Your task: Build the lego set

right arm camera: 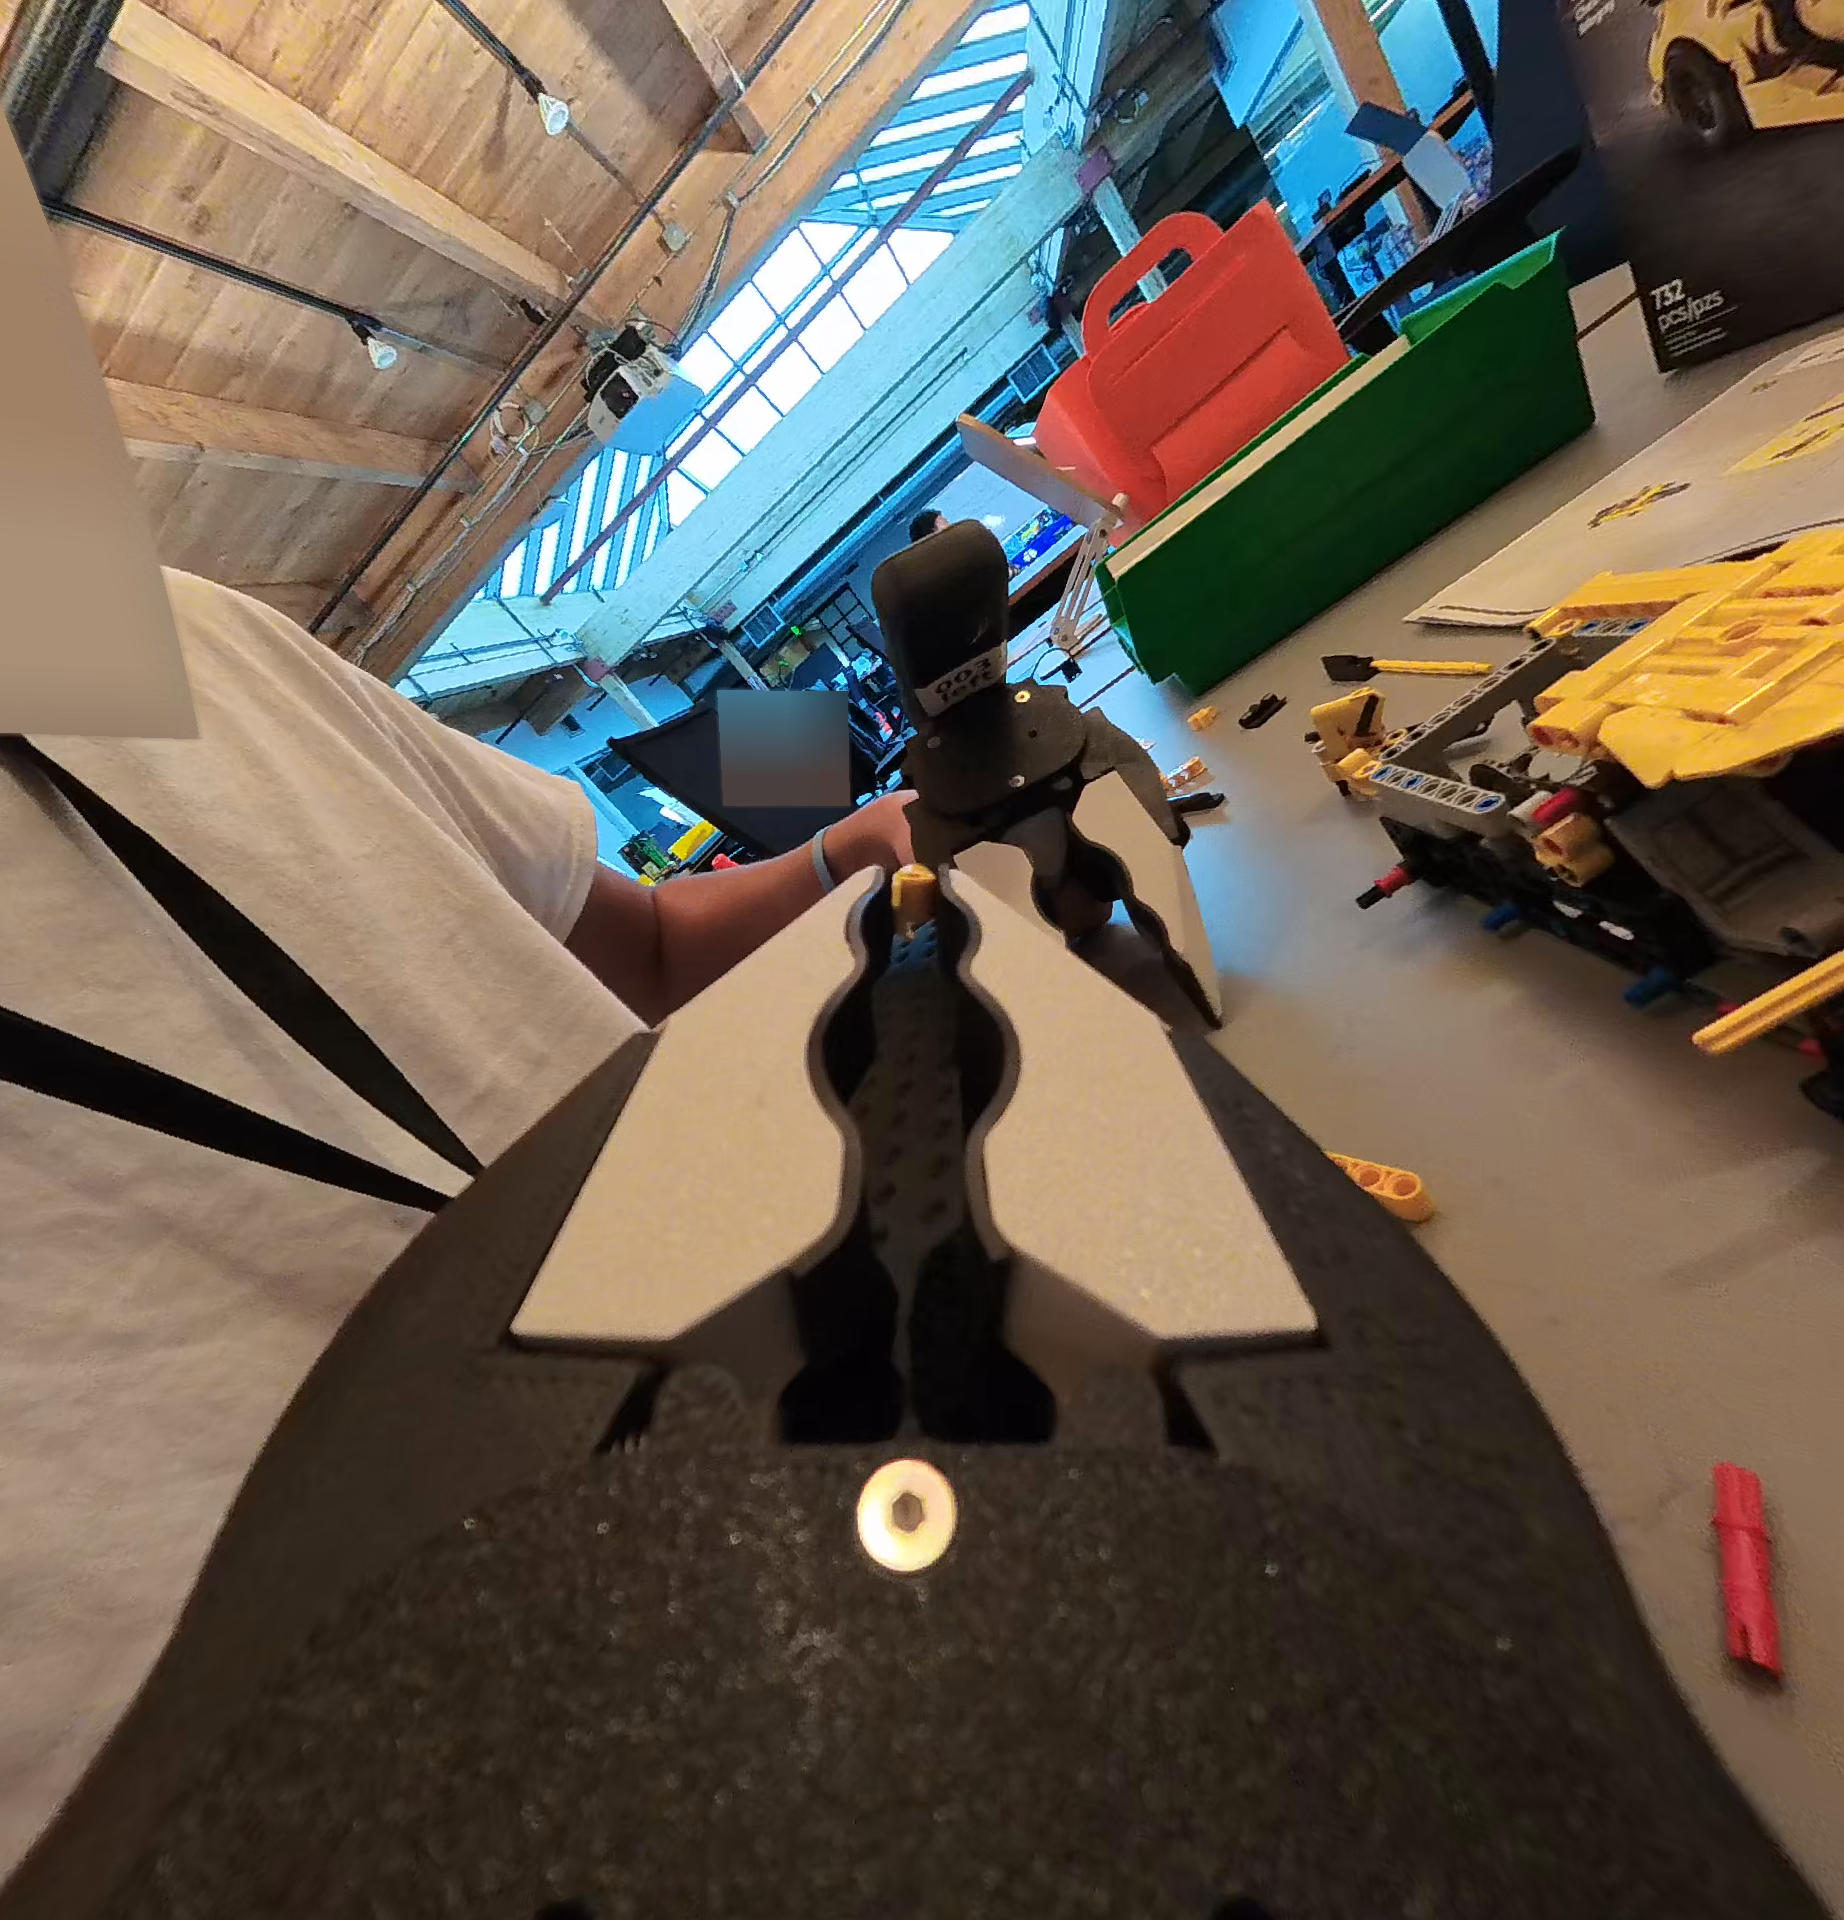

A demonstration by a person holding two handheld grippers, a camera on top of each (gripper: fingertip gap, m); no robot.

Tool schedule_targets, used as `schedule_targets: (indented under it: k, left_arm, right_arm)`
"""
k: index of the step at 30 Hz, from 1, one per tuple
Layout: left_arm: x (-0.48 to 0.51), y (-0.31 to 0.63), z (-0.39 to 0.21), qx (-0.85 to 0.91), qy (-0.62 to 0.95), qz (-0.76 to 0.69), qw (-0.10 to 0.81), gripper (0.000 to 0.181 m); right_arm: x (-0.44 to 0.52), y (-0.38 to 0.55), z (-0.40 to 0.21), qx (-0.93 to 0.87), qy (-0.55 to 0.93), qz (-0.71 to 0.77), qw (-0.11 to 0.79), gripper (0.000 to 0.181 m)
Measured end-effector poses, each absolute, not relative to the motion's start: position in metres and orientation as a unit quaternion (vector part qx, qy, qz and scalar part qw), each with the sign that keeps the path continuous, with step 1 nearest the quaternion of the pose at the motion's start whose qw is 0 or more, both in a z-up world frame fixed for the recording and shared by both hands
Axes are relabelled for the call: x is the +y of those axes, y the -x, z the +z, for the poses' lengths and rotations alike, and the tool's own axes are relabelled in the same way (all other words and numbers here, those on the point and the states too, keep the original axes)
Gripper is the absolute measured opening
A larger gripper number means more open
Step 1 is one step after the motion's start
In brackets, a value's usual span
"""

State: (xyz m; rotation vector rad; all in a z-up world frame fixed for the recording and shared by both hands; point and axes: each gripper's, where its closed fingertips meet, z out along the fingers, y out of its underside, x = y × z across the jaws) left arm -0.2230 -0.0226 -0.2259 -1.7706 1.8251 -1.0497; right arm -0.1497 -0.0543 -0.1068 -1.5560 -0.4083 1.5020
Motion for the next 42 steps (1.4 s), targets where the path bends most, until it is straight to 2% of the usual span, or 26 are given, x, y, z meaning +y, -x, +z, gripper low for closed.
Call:
schedule_targets:
  k: [7,11,13,17,20,23,26,29,36,42]
  left_arm:
    - [-0.023,0.231,-0.225,0.665,0.631,-0.343,0.205,0.024]
    - [-0.026,0.230,-0.227,0.658,0.634,-0.349,0.209,0.018]
    - [-0.025,0.226,-0.229,0.658,0.632,-0.345,0.221,0.008]
    - [-0.019,0.218,-0.228,0.676,0.611,-0.313,0.269,0.004]
    - [-0.032,0.195,-0.195,0.681,0.546,-0.349,0.341,0.004]
    - [-0.041,0.173,-0.165,0.668,0.489,-0.366,0.425,0.004]
    - [-0.050,0.162,-0.170,0.682,0.465,-0.338,0.453,0.004]
    - [-0.053,0.157,-0.169,0.689,0.453,-0.310,0.473,0.004]
    - [-0.060,0.158,-0.173,0.682,0.471,-0.367,0.421,0.004]
    - [-0.058,0.159,-0.177,0.688,0.472,-0.353,0.423,0.004]
  right_arm:
    - [-0.055,0.146,-0.104,-0.159,0.623,0.614,0.458,0.006]
    - [-0.055,0.149,-0.105,-0.165,0.625,0.614,0.453,0.006]
    - [-0.056,0.150,-0.105,-0.166,0.625,0.614,0.452,0.006]
    - [-0.054,0.148,-0.106,-0.161,0.628,0.609,0.457,0.006]
    - [-0.046,0.144,-0.114,-0.154,0.653,0.579,0.463,0.006]
    - [-0.040,0.140,-0.136,-0.168,0.710,0.532,0.429,0.006]
    - [-0.047,0.143,-0.157,-0.203,0.756,0.499,0.373,0.006]
    - [-0.049,0.146,-0.162,-0.208,0.755,0.503,0.366,0.006]
    - [-0.050,0.151,-0.166,-0.220,0.749,0.516,0.351,0.006]
    - [-0.050,0.154,-0.168,-0.221,0.749,0.523,0.341,0.006]
